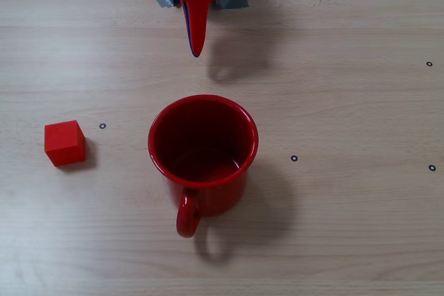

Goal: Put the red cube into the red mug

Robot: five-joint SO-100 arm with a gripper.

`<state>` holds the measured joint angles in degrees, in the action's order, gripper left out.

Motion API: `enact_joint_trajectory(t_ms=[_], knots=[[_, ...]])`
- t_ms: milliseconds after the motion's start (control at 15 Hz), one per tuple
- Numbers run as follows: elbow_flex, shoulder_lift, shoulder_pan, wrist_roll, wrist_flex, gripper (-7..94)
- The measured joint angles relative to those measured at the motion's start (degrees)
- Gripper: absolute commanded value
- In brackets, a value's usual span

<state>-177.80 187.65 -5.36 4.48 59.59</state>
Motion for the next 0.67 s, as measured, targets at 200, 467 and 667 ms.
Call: enact_joint_trajectory(t_ms=[200, 467, 667], knots=[[0.0, 0.0, 0.7, -1.0, 0.0, 0], [0.0, 0.0, 0.7, -1.0, 0.0, 0], [0.0, 0.0, 1.2, -0.8, -0.5, 0]])
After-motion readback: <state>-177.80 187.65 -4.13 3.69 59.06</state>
